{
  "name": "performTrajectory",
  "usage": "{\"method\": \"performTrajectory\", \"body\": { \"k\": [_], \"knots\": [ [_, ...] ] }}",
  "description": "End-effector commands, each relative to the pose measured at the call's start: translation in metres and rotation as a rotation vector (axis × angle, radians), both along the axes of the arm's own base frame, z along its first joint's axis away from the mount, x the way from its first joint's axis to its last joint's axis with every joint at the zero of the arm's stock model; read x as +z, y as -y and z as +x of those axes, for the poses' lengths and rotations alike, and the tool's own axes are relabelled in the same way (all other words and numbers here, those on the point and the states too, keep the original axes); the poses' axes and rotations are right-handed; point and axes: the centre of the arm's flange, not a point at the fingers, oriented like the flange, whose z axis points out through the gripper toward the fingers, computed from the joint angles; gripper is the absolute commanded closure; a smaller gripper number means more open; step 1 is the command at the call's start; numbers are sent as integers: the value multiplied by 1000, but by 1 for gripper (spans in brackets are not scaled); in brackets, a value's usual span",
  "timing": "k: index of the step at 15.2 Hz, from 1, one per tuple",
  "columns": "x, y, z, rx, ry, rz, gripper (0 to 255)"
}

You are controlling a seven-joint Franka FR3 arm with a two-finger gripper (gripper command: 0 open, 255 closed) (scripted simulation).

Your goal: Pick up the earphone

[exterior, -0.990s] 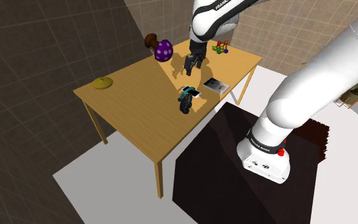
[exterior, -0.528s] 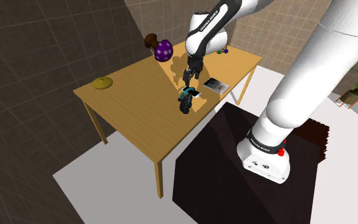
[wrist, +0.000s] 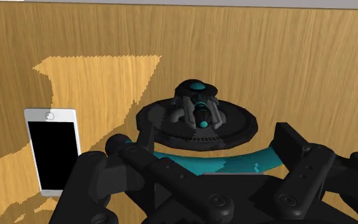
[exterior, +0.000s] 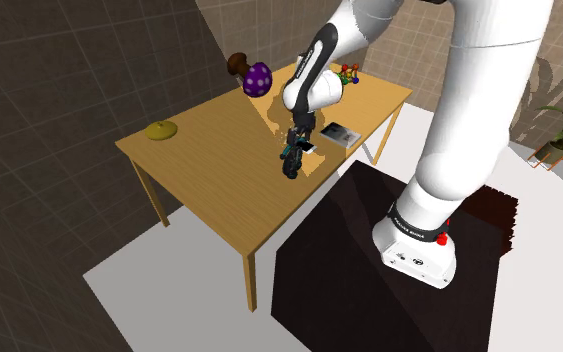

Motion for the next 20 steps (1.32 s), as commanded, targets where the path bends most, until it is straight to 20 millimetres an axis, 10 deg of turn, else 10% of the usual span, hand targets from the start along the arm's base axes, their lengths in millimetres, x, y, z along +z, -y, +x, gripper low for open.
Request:
{"method": "performTrajectory", "body": {
  "k": [1,9,10,20],
  "knots": [
    [-15,5,3,-2,-3,0,0],
    [-49,5,3,-2,-3,1,0],
    [-50,5,3,-2,-3,1,255],
    [-44,5,3,-2,-3,1,255]
  ]
}}
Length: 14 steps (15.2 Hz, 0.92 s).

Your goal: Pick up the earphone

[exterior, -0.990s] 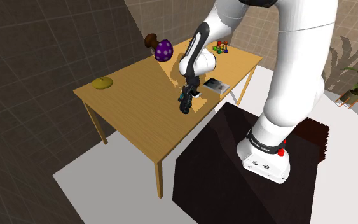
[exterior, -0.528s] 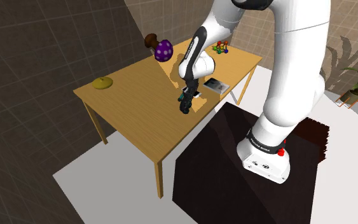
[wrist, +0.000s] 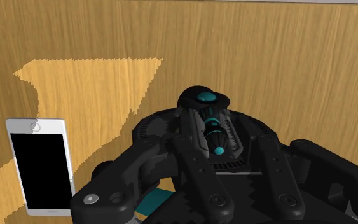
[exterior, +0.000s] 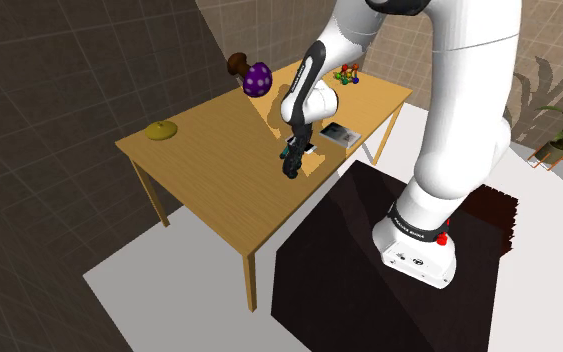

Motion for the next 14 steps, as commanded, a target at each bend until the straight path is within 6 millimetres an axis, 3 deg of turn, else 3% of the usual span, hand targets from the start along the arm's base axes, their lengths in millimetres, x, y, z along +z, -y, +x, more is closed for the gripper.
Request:
{"method": "performTrajectory", "body": {
  "k": [1,14],
  "knots": [
    [8,0,0,0,0,0,255],
    [77,0,0,0,0,0,255]
  ]
}}
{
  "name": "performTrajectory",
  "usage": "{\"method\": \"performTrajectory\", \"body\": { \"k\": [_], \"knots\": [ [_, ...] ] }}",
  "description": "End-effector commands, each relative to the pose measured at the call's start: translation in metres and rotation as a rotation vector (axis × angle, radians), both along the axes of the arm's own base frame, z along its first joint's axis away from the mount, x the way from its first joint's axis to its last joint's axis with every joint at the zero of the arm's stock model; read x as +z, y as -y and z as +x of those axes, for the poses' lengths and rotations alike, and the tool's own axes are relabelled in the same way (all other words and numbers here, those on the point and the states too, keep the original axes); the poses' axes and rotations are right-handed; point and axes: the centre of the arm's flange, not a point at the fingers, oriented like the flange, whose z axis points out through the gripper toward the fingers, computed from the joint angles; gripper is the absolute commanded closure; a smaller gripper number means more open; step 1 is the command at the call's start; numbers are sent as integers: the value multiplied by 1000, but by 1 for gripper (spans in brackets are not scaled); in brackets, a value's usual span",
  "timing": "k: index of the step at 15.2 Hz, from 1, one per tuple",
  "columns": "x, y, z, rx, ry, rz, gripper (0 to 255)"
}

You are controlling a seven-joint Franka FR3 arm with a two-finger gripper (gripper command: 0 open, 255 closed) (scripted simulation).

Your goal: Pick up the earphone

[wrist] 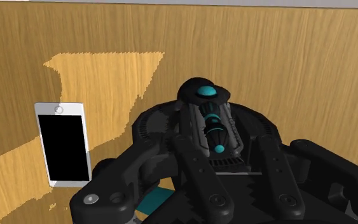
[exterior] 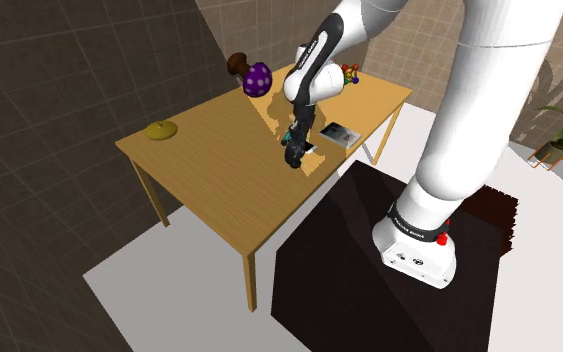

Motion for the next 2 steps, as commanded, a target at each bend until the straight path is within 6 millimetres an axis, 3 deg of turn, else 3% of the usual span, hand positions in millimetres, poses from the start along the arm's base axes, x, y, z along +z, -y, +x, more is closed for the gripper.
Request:
{"method": "performTrajectory", "body": {
  "k": [1,2],
  "knots": [
    [7,1,0,0,0,0,255],
    [7,1,0,0,0,0,255]
  ]
}}
